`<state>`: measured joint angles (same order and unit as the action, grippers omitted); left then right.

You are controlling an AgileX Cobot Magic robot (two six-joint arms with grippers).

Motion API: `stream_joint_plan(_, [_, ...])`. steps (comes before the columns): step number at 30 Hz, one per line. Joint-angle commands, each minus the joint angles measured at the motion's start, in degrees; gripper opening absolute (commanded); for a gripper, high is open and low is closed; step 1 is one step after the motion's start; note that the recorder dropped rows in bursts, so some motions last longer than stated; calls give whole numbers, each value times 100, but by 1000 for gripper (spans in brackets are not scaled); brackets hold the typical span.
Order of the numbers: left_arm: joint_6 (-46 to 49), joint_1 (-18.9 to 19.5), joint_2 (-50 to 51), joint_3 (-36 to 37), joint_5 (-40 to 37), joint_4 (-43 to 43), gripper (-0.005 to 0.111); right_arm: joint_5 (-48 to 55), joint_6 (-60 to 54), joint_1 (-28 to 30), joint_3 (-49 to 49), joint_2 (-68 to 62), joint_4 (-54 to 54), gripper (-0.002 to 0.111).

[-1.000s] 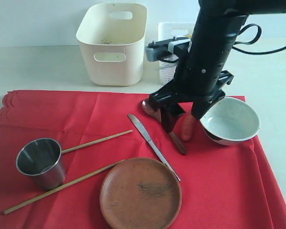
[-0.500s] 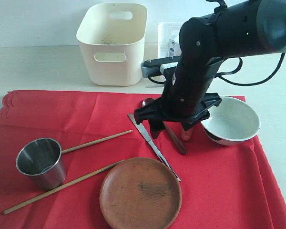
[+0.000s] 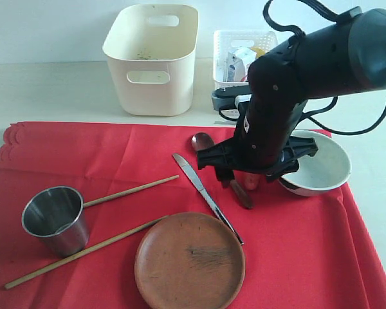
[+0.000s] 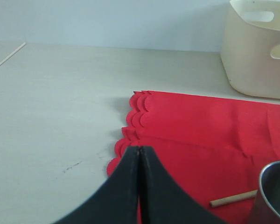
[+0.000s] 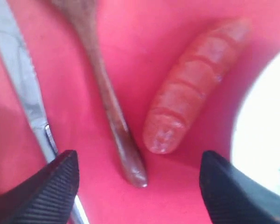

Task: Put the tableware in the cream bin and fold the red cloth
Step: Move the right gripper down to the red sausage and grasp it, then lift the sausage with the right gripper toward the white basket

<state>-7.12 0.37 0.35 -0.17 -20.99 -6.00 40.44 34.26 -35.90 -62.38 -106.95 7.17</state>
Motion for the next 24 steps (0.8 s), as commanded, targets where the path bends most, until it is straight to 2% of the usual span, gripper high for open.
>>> stream_joint_plan(1, [1, -40, -35, 17, 39, 7, 0, -308, 705, -11, 146, 12, 723, 69])
stream_joint_plan(19, [1, -40, -35, 17, 39, 7, 0, -1342, 1097, -11, 198, -605, 657, 69])
stream_joint_plan(24, [1, -40, -35, 17, 39, 7, 0, -1444, 1136, -11, 198, -642, 657, 64])
